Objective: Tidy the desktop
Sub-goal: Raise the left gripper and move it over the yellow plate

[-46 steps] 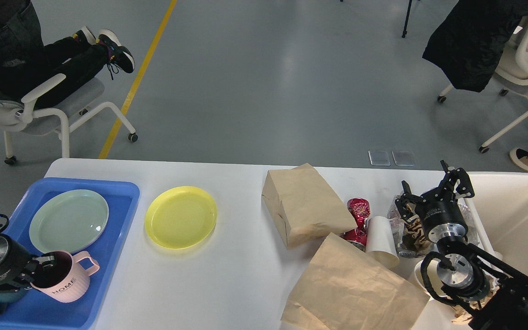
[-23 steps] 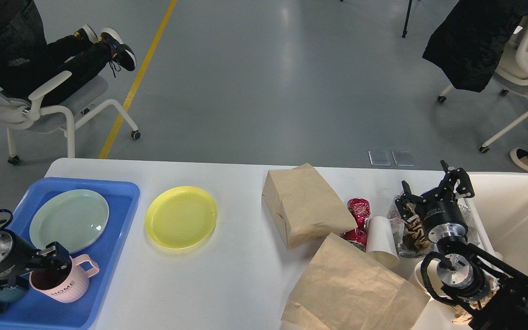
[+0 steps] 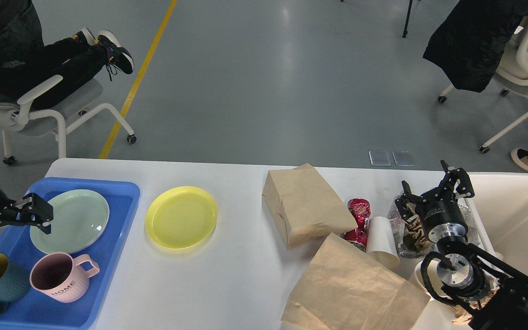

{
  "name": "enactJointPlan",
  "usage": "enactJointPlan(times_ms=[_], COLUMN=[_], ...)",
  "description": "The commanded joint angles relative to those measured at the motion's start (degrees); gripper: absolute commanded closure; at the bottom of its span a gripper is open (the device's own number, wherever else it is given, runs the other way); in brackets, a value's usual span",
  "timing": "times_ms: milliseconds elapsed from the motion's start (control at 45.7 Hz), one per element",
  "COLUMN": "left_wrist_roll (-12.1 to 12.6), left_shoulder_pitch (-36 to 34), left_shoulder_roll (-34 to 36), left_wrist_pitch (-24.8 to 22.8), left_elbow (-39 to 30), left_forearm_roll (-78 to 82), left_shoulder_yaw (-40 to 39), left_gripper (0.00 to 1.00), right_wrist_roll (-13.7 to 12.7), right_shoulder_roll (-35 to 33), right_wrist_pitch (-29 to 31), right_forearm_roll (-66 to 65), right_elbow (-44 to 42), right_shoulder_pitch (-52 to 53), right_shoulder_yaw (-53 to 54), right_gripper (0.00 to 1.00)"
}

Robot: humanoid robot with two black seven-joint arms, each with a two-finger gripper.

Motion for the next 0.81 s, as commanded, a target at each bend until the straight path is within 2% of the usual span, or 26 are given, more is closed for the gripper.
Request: enactJointPlan(times_ms=[0,66,219,372,503,591,788], left_wrist_roll=[0.06,0.23,0.32,0.49,0.32,0.23,-0.12], left_shoulder_pitch=[-12.58,-19.68,-29.19,-36.23,-41.59,-42.65,-41.95], left_shoulder_roll=[-5.25,-10.77,-20.63,-29.86,-40.94,-42.97,-42.53], left_wrist_pitch=[-0.01,-0.01,-0.01,-0.01,-0.01,-0.01,-0.01], left_elbow=[-6.82,-10.33,-15.88,-19.83,-23.44,-23.88,-23.53], left_forearm_roll=[-5.12,-10.03,-18.83,-27.80,-36.76,-39.93,-39.85], left_shoulder_yaw=[6.36,8.47,8.13,6.11,5.75,5.75,6.02], left_gripper=[0.04,0.04,0.04,0.04,0.04,0.04,0.04], right_wrist_roll=[0.00,0.00,0.00,0.00,0.00,0.00,0.00], right_shoulder_roll=[0.00,0.00,0.00,0.00,0.00,0.00,0.00], right_wrist_pitch=[0.00,0.00,0.00,0.00,0.00,0.00,0.00], right_forearm_roll=[0.00,0.00,0.00,0.00,0.00,0.00,0.00], right_elbow=[0.00,0.00,0.00,0.00,0.00,0.00,0.00], right_shoulder_pitch=[0.08,0.08,0.08,0.08,0.08,0.08,0.08], right_shoulder_yaw=[0.00,0.00,0.00,0.00,0.00,0.00,0.00], right_gripper=[0.00,0.00,0.00,0.00,0.00,0.00,0.00])
